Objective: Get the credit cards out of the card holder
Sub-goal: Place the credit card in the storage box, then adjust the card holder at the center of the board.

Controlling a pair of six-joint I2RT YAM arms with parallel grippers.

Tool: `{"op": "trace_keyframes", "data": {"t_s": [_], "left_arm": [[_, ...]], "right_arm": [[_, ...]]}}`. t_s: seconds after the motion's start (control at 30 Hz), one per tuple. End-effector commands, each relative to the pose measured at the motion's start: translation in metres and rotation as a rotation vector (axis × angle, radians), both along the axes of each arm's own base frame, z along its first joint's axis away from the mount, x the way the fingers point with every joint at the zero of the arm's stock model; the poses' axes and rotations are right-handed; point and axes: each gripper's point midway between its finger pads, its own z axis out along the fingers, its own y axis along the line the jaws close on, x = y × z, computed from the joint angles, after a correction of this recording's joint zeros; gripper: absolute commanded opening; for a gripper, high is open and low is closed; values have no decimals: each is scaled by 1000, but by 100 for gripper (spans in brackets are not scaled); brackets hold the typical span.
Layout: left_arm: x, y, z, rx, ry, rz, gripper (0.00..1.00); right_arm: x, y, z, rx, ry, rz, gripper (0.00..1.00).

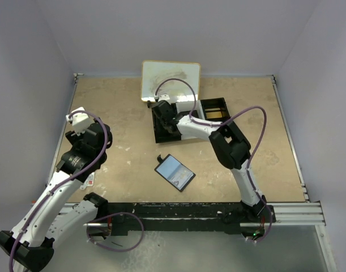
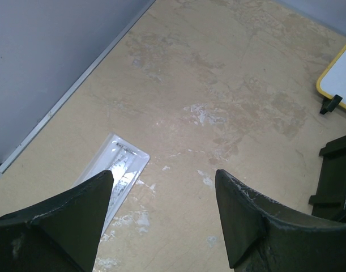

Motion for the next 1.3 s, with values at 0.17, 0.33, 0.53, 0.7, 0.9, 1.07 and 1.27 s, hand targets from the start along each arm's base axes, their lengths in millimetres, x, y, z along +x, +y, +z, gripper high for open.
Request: {"op": "trace_keyframes", "data": {"t_s": [0.17, 0.33, 0.53, 0.7, 0.9, 1.07, 1.27], "left_arm": [[0, 0, 0, 0, -3, -1, 70], [2, -2, -2, 1, 7, -13, 70], [7, -15, -10, -20, 39, -77, 70], [12, -63, -35, -198, 81, -278, 70], [-3, -149, -77, -611, 127, -541, 68], [-25, -180, -105, -691, 186, -595, 68], [-49, -214, -138, -716, 296, -648, 68]], "right_arm": [[-25, -15, 143, 188, -179, 37, 42], [-68, -48, 158, 227, -232, -22, 50], [-126, -78, 125, 336, -106, -23, 55], [-178, -91, 68, 372, 62, 48, 56], [-211, -100, 29, 383, 175, 91, 59], [-222, -90, 13, 386, 237, 161, 60], [-248, -74, -3, 439, 337, 224, 54]]}}
